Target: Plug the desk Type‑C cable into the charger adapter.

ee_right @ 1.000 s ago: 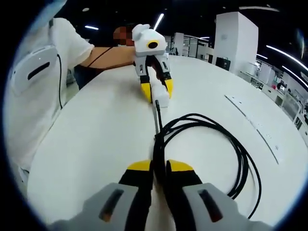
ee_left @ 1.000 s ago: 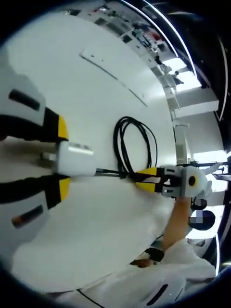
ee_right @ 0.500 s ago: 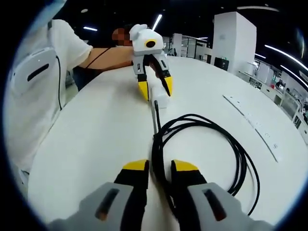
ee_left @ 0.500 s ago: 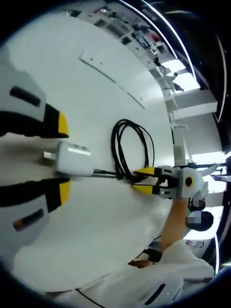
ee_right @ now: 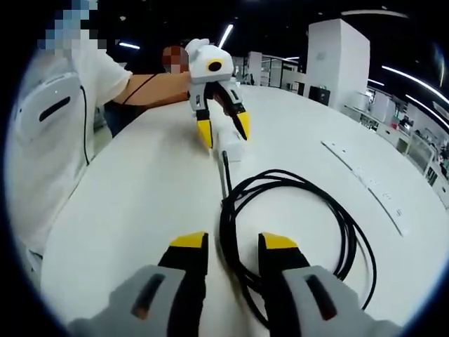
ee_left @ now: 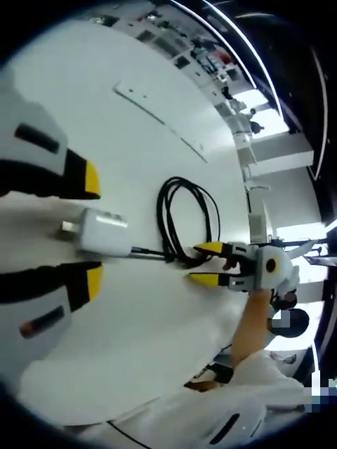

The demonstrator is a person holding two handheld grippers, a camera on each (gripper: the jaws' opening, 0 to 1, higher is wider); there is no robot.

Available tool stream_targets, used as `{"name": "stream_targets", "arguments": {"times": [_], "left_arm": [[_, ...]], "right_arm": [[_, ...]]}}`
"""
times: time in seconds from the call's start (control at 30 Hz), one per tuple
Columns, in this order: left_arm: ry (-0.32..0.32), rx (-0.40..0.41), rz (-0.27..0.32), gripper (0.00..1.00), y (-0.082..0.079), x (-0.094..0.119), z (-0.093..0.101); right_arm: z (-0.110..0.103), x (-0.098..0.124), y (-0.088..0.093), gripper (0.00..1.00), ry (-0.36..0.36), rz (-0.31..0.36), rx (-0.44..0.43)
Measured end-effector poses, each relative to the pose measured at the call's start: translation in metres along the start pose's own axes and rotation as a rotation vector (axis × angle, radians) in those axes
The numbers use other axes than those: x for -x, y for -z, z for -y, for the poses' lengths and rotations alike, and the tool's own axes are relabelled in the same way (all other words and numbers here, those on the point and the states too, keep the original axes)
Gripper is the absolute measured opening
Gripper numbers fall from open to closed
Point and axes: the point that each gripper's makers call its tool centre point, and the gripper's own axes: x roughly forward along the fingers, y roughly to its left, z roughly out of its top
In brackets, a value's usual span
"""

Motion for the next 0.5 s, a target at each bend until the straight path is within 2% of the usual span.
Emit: {"name": "stream_targets", "arguments": {"times": [0.5], "left_arm": [[-0.036, 0.014, 0.026, 0.45, -0.0020, 0.0095, 0.0004]], "right_arm": [[0.0016, 0.0083, 0.0028, 0.34, 0.008, -0.006, -0.007]]}}
